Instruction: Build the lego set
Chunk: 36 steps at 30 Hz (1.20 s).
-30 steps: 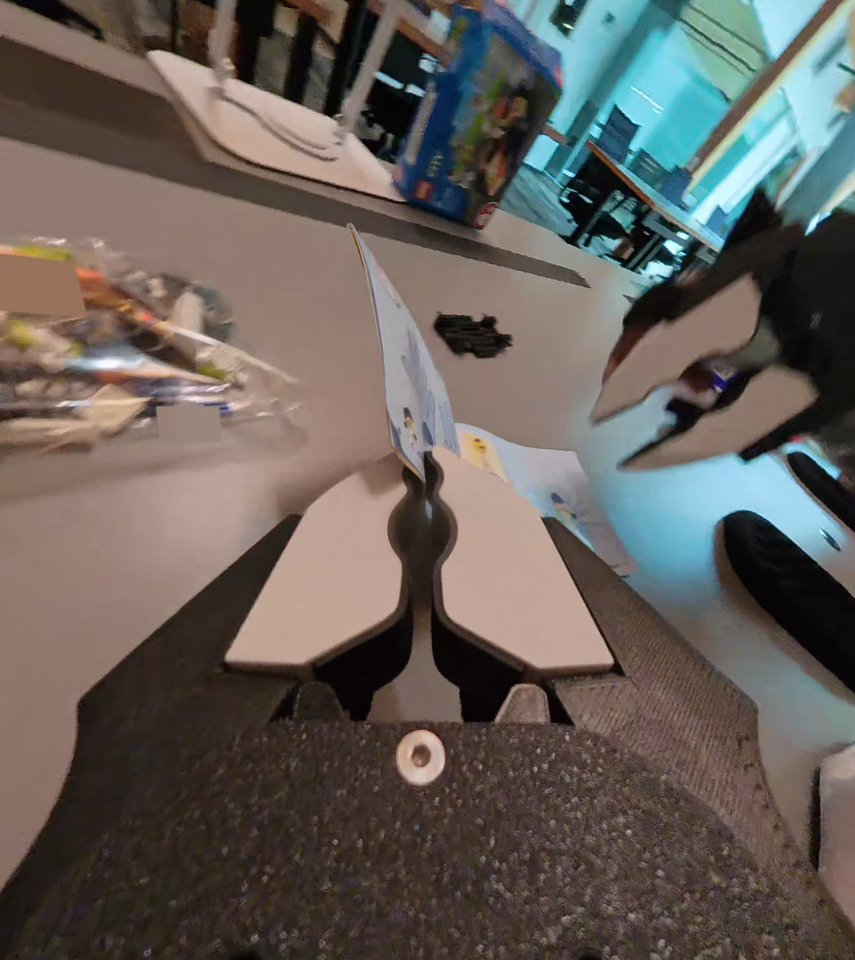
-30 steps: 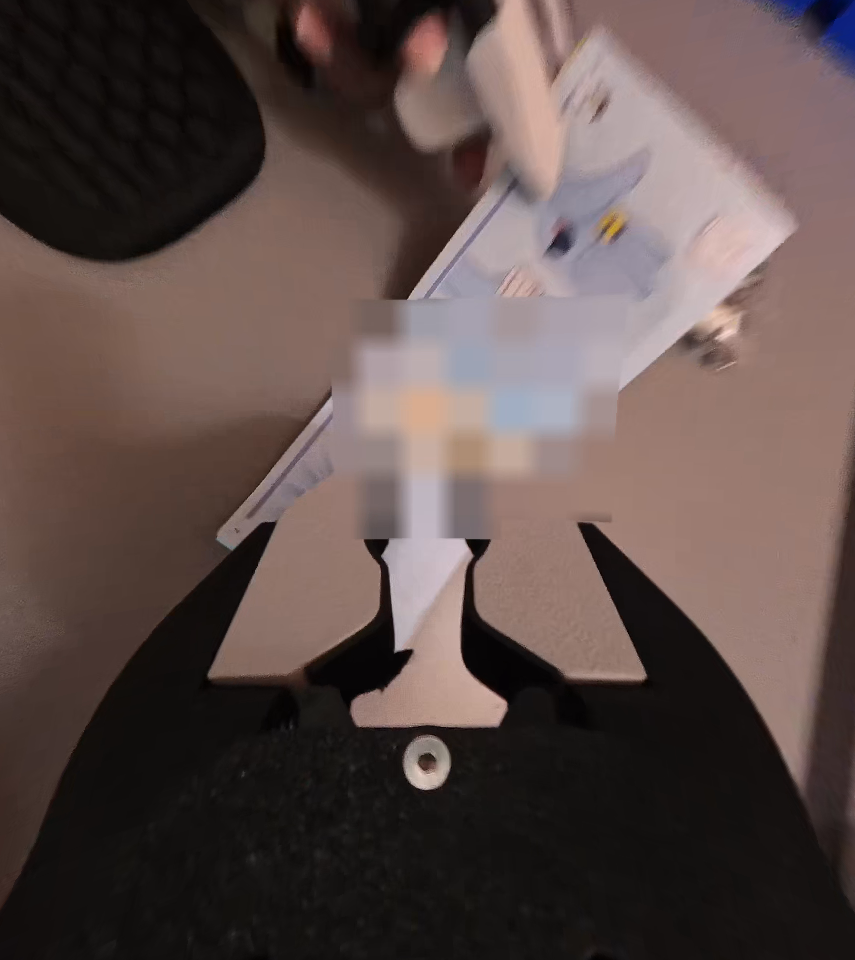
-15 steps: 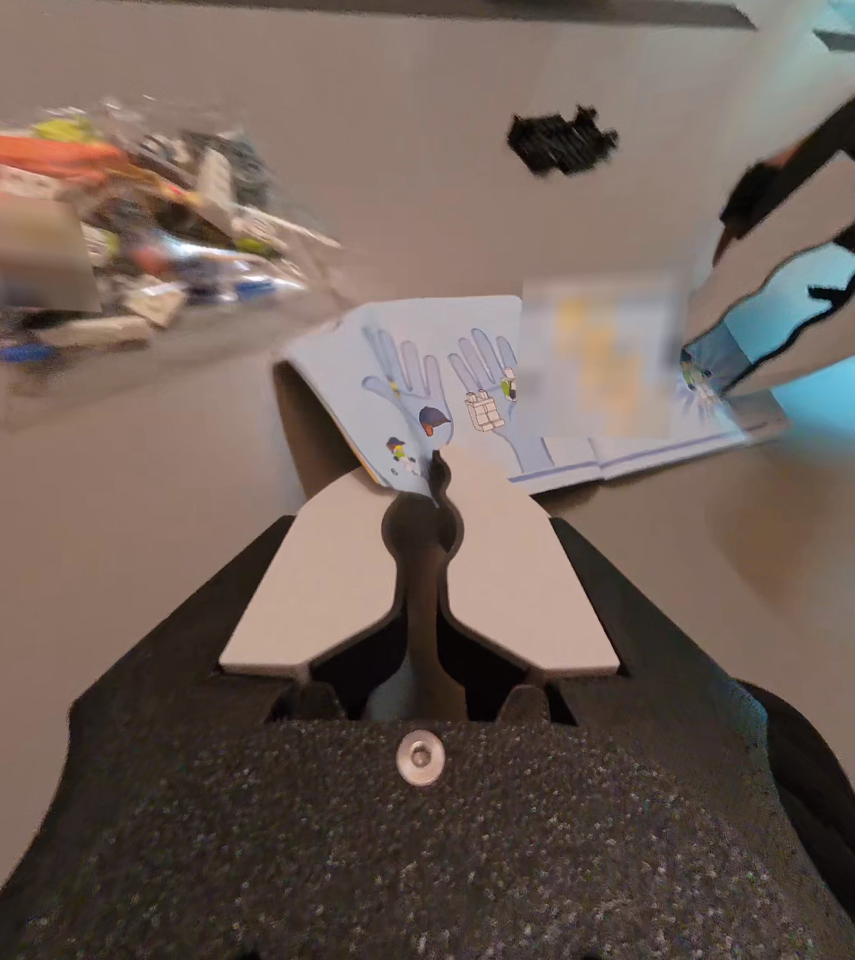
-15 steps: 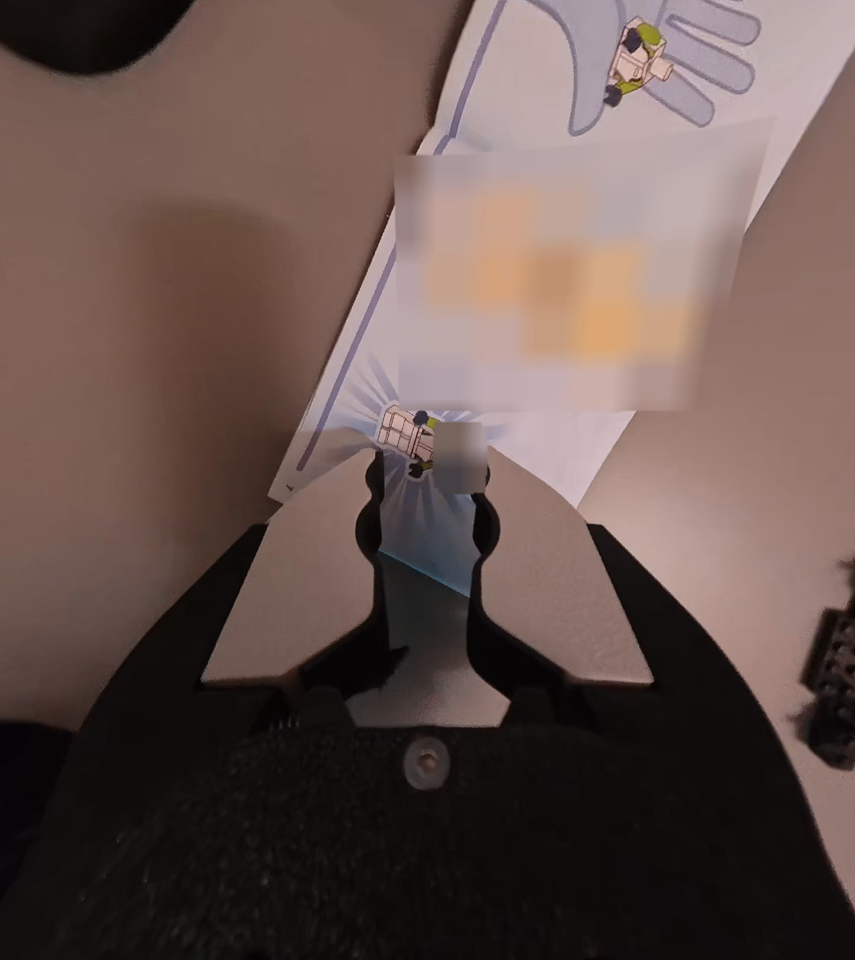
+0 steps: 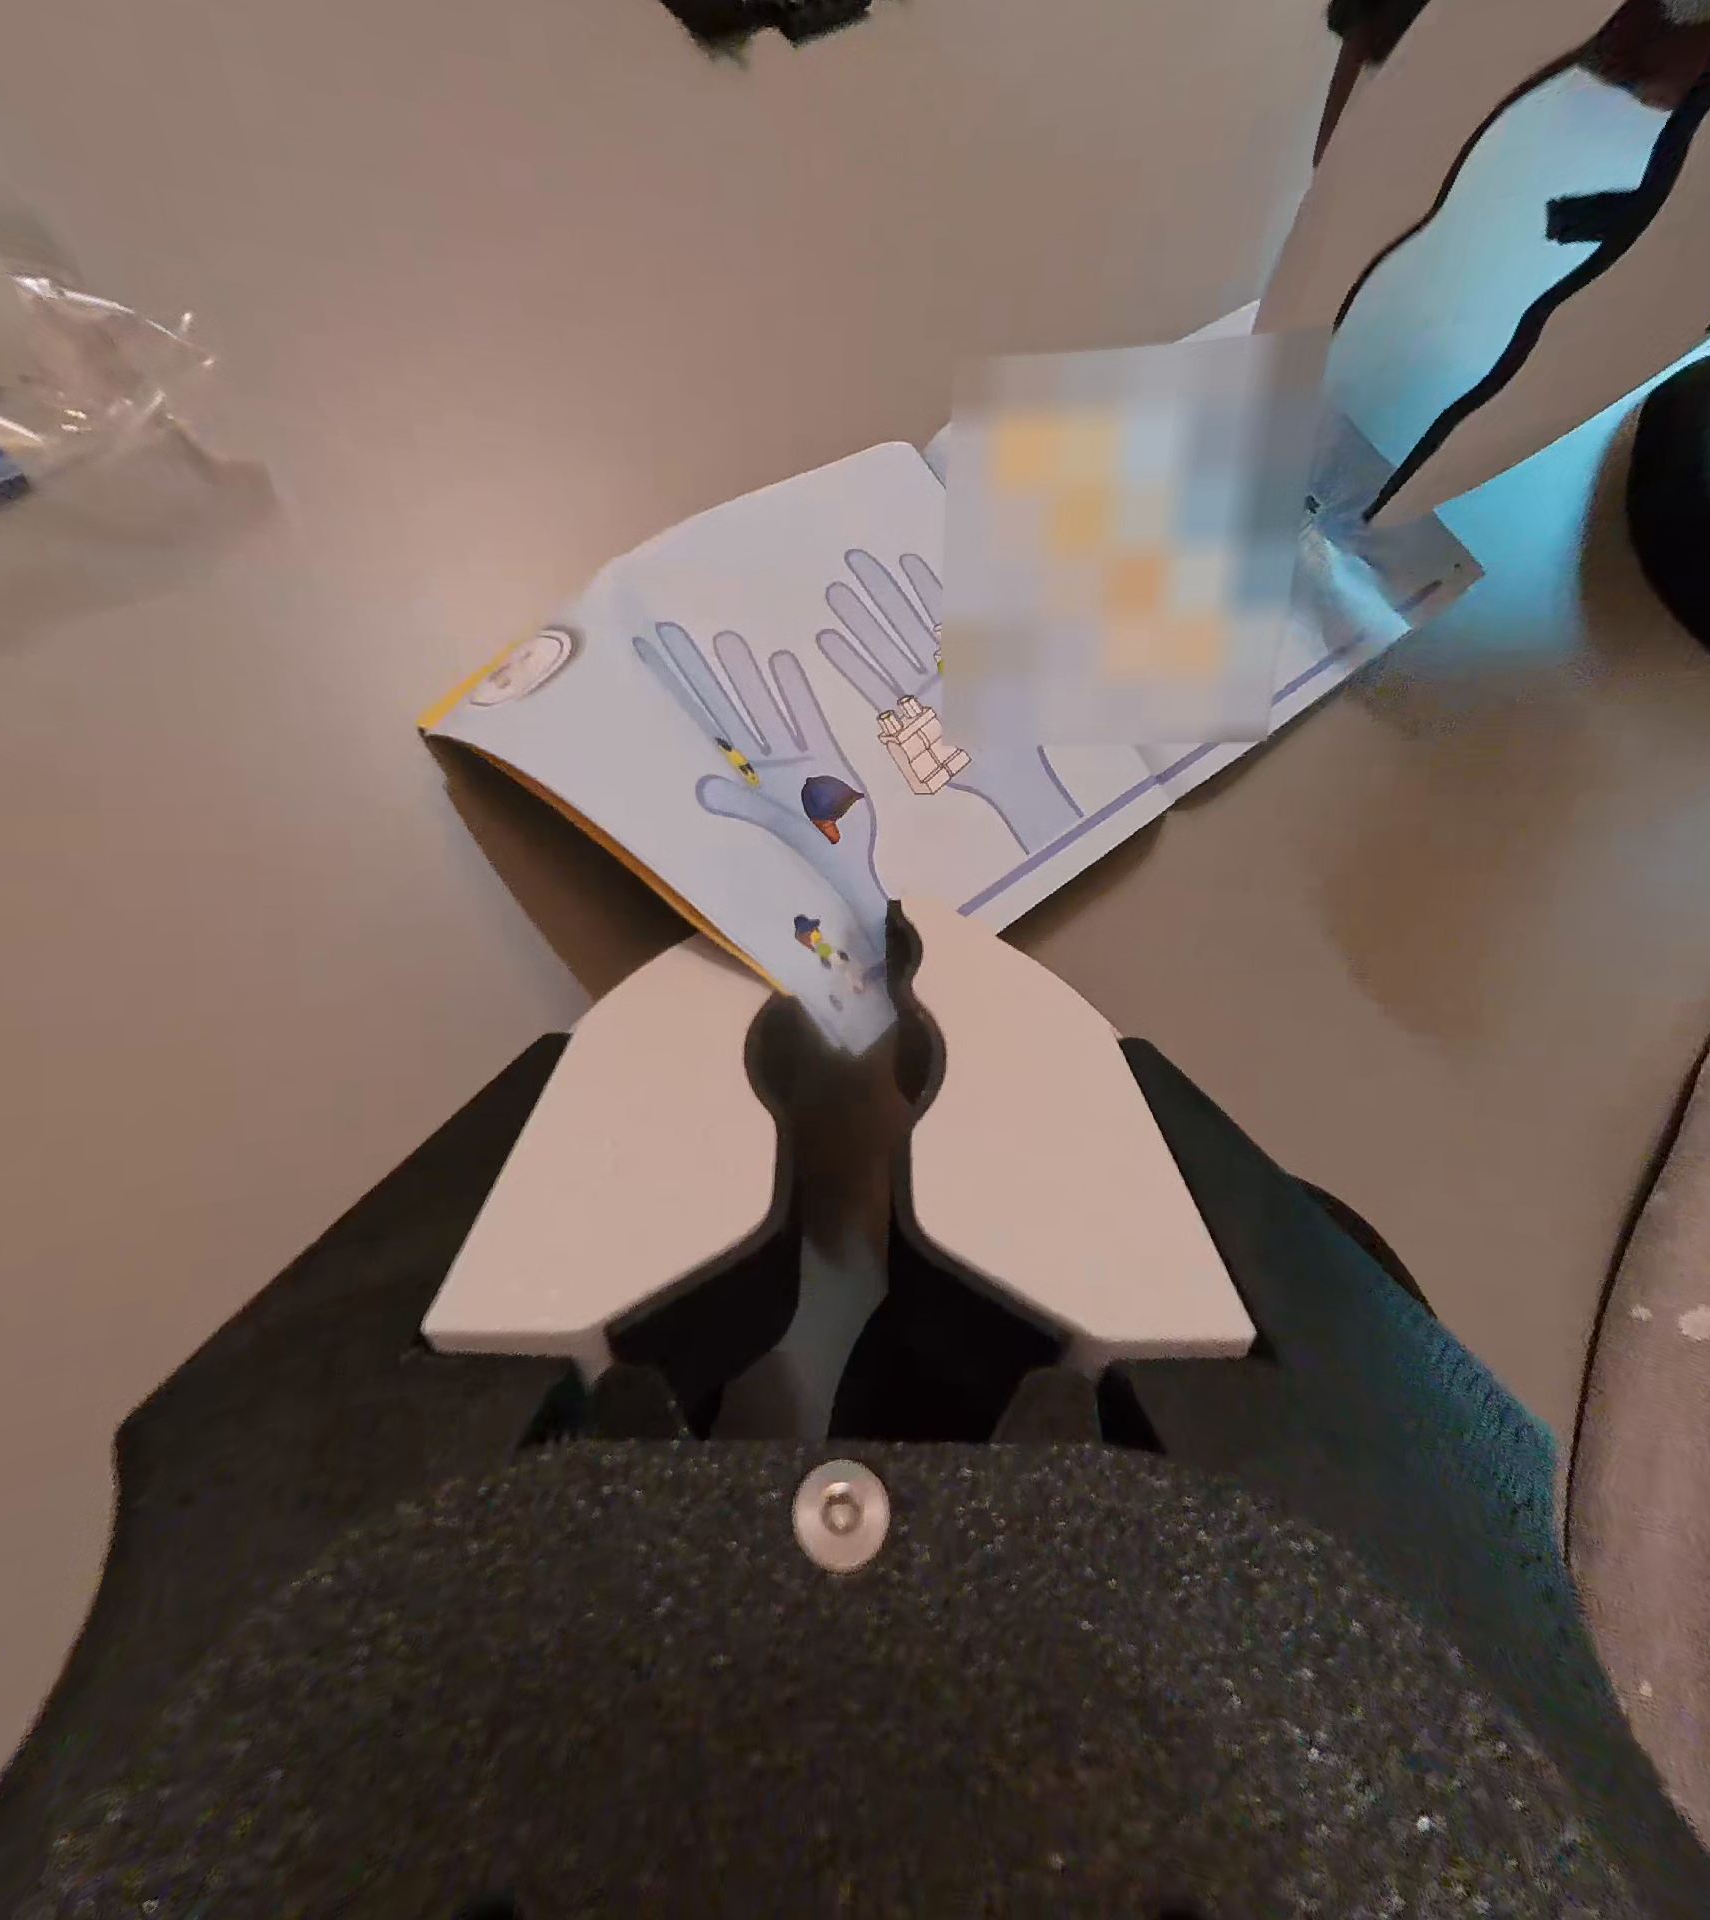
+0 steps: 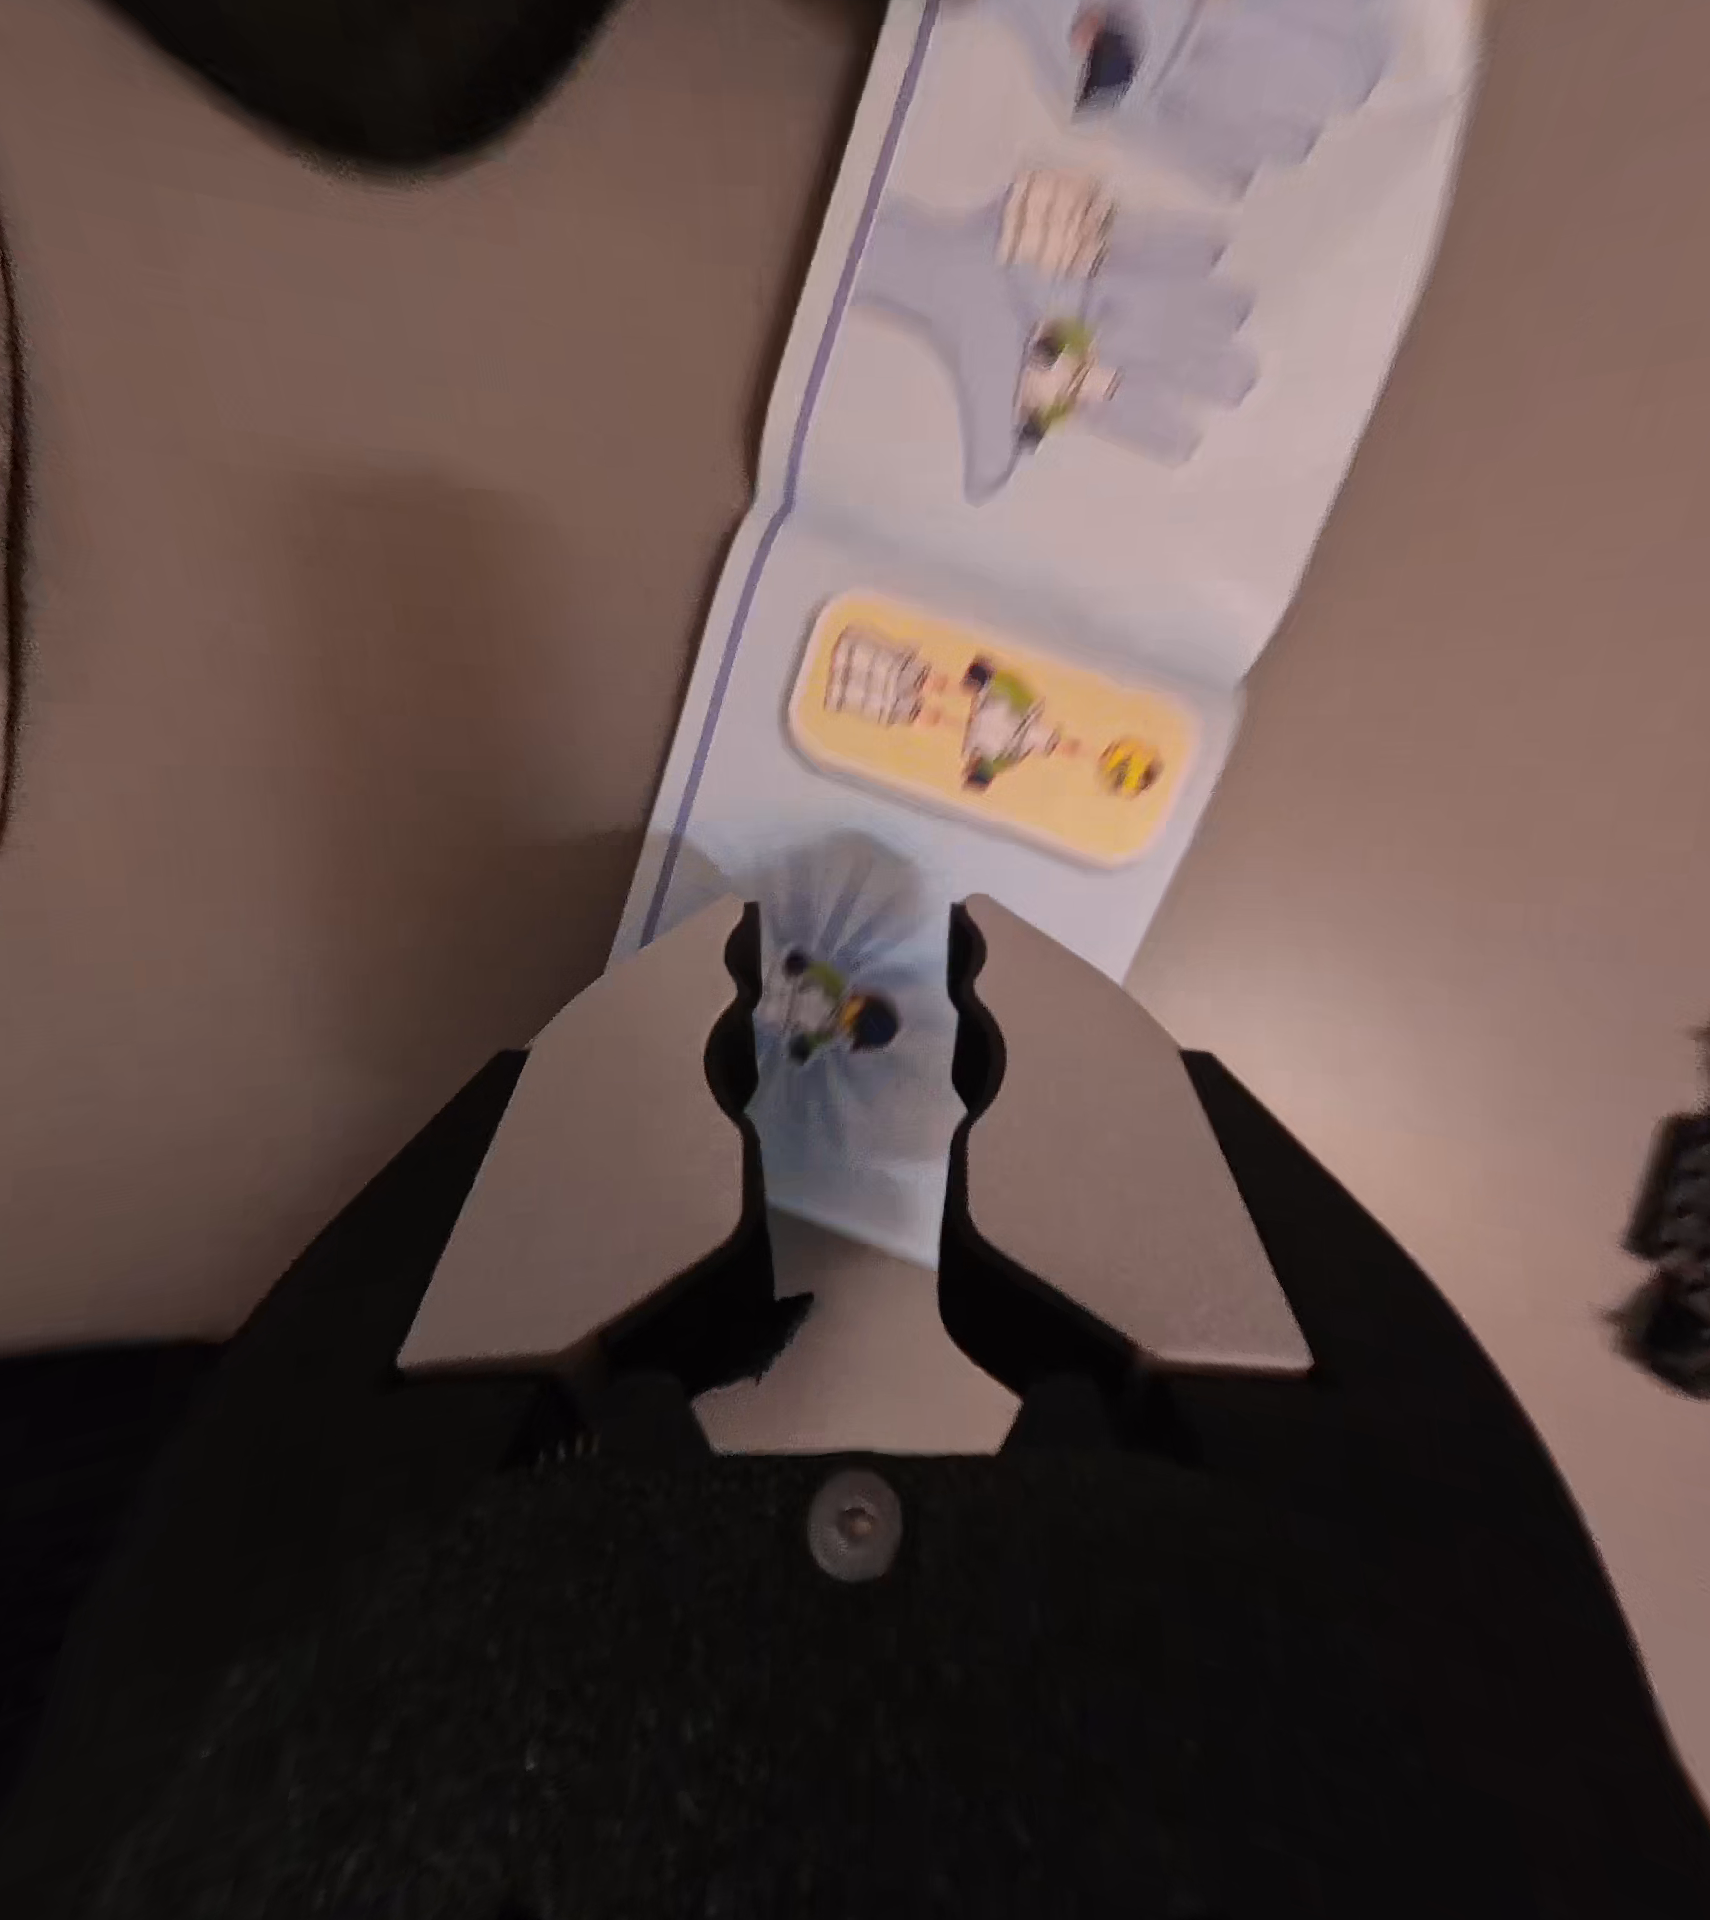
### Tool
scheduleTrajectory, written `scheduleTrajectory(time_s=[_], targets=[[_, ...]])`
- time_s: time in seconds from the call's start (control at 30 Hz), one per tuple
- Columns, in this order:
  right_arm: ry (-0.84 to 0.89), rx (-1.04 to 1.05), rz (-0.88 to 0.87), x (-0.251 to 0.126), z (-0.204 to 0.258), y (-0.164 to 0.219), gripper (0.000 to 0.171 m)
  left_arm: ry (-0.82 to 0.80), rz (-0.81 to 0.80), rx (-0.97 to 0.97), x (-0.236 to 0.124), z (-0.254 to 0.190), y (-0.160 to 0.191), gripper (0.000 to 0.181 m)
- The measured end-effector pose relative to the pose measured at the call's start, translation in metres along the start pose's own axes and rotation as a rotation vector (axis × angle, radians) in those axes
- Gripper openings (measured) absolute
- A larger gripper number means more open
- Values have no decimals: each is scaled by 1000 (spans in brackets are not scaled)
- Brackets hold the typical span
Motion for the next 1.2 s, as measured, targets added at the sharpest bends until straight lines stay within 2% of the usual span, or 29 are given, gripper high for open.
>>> scheduleTrajectory(time_s=[0.1,0.2,0.3,0.47,0.57,0.77,1.03,1.2], targets=[[60,-17,-103,4,-7,-30,34,-4,0,4,-4,2,2,15],[74,0,-128,22,-14,-48,34,-1,8,13,-8,3,5,18],[52,9,-92,39,-18,-50,37,35,-30,9,-15,2,6,19],[18,30,-161,41,-8,-56,43,176,-132,-48,-25,-6,6,19],[64,33,-212,41,-1,-58,53,206,-181,-71,-27,-6,5,19],[133,68,-319,41,8,-67,60,235,-236,-59,-34,-5,-2,20],[226,64,-474,34,15,-84,61,322,-326,-154,-46,3,-11,19],[233,41,-468,45,19,-82,55,365,-332,-193,-43,5,-14,17]])
Point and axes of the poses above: each gripper's, where its closed fingertips meet, x out along the fingers, y out of its underside, z = x × y across the jaws, the point moved 6 cm from there along -x, back along the fingers, and after that the axes turned 4 degrees about x, right-handed, at the moved point
